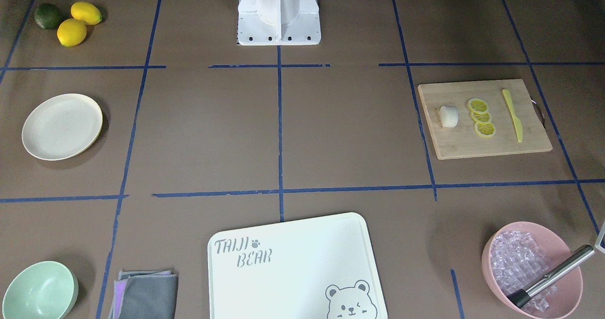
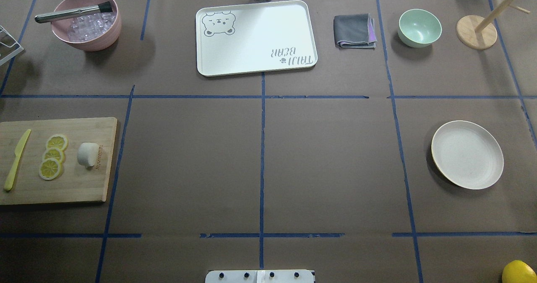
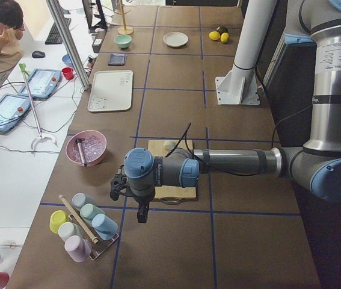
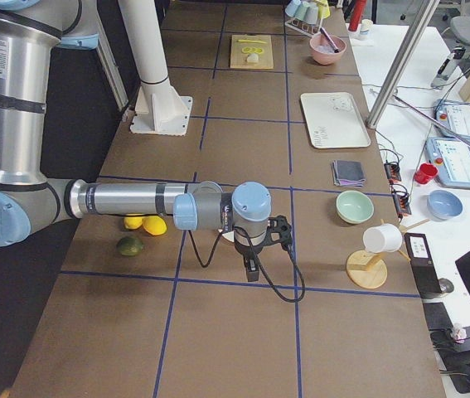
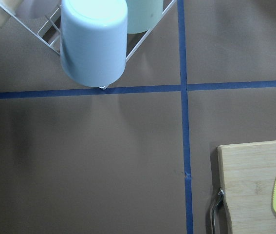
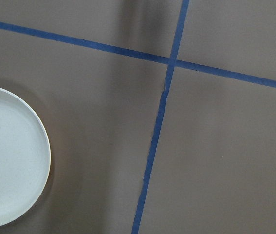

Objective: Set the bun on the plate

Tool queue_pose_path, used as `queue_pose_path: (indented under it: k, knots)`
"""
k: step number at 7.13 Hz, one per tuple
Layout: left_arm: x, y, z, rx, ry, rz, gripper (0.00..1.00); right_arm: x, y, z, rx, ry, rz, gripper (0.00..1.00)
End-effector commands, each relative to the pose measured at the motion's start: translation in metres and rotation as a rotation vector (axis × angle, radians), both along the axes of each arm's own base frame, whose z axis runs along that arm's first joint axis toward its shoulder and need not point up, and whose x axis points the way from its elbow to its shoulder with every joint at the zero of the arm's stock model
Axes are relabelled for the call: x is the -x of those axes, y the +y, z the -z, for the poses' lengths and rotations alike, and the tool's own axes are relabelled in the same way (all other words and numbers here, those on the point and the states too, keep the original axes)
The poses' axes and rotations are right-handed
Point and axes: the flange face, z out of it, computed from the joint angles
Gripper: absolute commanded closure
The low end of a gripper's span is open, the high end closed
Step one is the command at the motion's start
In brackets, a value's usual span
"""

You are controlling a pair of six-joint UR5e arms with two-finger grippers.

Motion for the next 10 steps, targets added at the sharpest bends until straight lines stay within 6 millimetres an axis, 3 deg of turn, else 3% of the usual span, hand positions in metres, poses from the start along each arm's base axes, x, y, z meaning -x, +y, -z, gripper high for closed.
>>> queue_pose_path:
  k: [1, 3, 5, 7, 8, 10]
  knots:
    - [0.000, 0.000, 0.001, -0.003, 0.000, 0.000, 0.00, 0.001, -0.002, 0.001, -0.001, 0.000, 0.001, 0.00]
    - [0.000, 0.000, 0.001, -0.001, 0.000, 0.000, 0.00, 0.011, -0.008, 0.007, -0.039, -0.016, 0.013, 0.00]
    - [0.000, -0.001, 0.002, -0.004, 0.000, 0.000, 0.00, 0.066, -0.020, 0.018, 0.019, -0.067, -0.032, 0.01]
    - [0.000, -0.001, 0.003, -0.007, 0.000, 0.000, 0.00, 0.126, -0.017, -0.016, 0.010, -0.124, -0.092, 0.01]
    - [0.000, -0.001, 0.004, -0.009, 0.000, 0.000, 0.00, 0.153, -0.012, -0.022, 0.009, -0.153, -0.134, 0.01]
    - [-0.001, -0.002, 0.006, -0.014, 0.000, -0.002, 0.00, 0.181, 0.006, -0.021, 0.022, -0.179, -0.126, 0.02]
